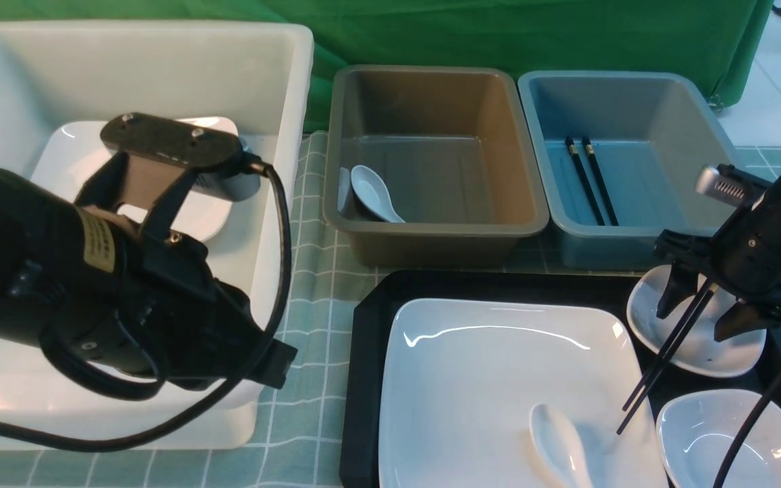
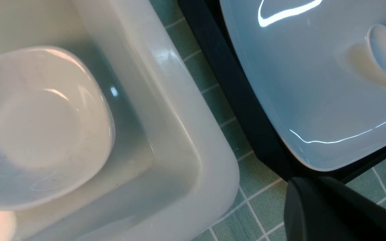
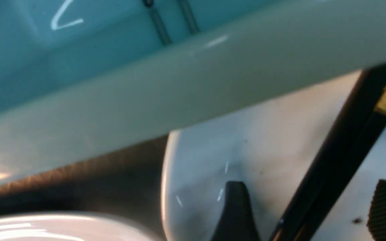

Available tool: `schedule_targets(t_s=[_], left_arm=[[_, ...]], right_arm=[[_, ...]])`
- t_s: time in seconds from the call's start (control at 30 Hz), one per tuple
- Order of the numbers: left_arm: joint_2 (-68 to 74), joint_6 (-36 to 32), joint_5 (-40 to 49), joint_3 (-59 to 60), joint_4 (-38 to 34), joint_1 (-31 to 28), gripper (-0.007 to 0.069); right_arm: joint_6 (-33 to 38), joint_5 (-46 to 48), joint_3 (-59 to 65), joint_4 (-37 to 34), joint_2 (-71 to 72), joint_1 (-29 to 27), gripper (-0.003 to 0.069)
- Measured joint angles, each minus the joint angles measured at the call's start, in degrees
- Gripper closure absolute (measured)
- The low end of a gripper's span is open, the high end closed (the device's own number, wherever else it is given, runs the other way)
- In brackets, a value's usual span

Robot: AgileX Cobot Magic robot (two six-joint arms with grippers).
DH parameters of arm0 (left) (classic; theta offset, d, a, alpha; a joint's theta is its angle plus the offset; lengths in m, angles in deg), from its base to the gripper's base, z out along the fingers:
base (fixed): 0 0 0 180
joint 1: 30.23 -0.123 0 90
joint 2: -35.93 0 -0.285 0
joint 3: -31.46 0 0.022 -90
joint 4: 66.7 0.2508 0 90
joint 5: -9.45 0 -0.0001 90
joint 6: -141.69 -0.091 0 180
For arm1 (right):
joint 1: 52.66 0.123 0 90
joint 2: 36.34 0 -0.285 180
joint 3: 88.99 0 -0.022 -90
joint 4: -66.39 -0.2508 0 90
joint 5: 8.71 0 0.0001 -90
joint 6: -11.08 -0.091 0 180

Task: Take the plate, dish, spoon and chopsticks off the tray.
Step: Use the right arm to grab a pair of chopsticks from the plate

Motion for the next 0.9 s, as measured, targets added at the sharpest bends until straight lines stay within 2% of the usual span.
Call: schedule_targets(t_s=[0.13,0.23,0.33,0.47,0.9], left_arm=[[0.0,0.0,0.0,0.0,0.0,0.0,0.0616],[0.0,0.02,0.0,0.0,0.0,0.0,0.0616],[0.0,0.02,0.0,0.0,0.0,0.0,0.0616],[0.0,0.02,0.0,0.0,0.0,0.0,0.0616],[0.0,0.02,0.0,0.0,0.0,0.0,0.0615]], right_arm=[[-0.18,-0.13,0.0,-0.06,-0.49,0.08,0.0221],[-0.18,-0.13,0.0,-0.06,-0.74,0.08,0.0299],[-0.2,-0.07,0.0,-0.06,-0.74,0.08,0.041],[-1.33,2.2,0.0,-0.33,-0.74,0.08,0.0507],[-2.99,3.13,0.0,-1.76,-0.74,0.21,0.0515]])
